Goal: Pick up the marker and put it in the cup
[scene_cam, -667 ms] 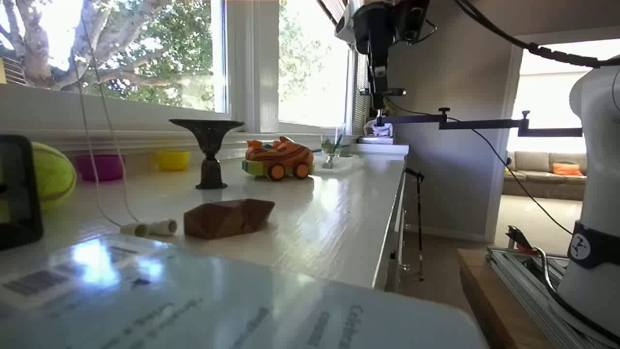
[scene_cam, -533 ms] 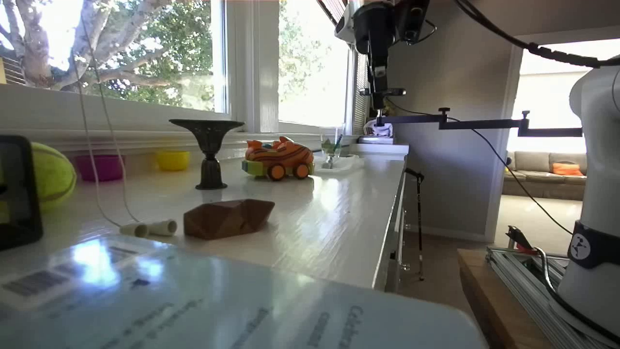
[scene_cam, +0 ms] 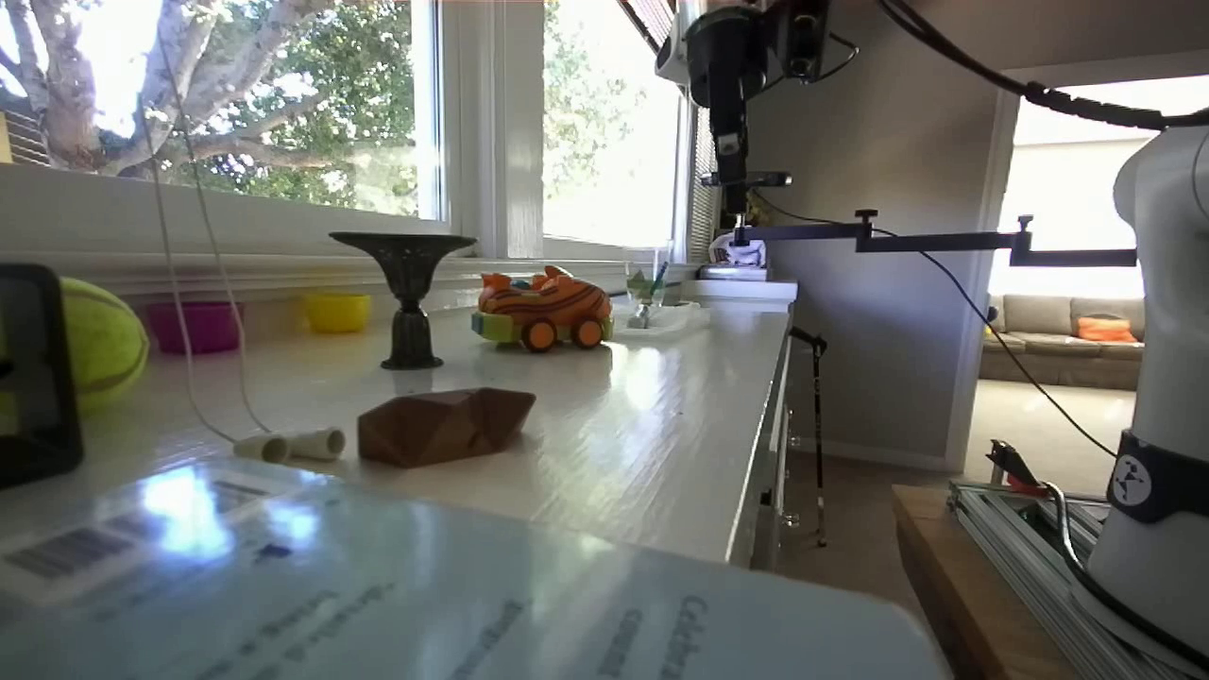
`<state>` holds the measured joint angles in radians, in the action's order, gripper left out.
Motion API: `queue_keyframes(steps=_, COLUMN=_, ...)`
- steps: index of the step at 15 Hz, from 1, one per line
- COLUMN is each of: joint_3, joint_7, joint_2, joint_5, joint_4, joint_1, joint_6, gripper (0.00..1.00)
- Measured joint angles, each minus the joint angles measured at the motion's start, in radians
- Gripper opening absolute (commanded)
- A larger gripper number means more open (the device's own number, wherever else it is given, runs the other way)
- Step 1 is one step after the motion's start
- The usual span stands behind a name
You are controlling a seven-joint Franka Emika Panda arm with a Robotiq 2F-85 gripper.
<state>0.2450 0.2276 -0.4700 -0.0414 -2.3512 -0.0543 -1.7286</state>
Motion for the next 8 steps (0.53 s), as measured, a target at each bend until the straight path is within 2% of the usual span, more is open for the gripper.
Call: queue_keyframes(steps=8, joint_3=-0.071, joint_7=-0.351, joint_2=0.080, joint_5=0.002, joint_4=-0.004, joint_1=-0.097, joint_6=-0.226, gripper=1.00)
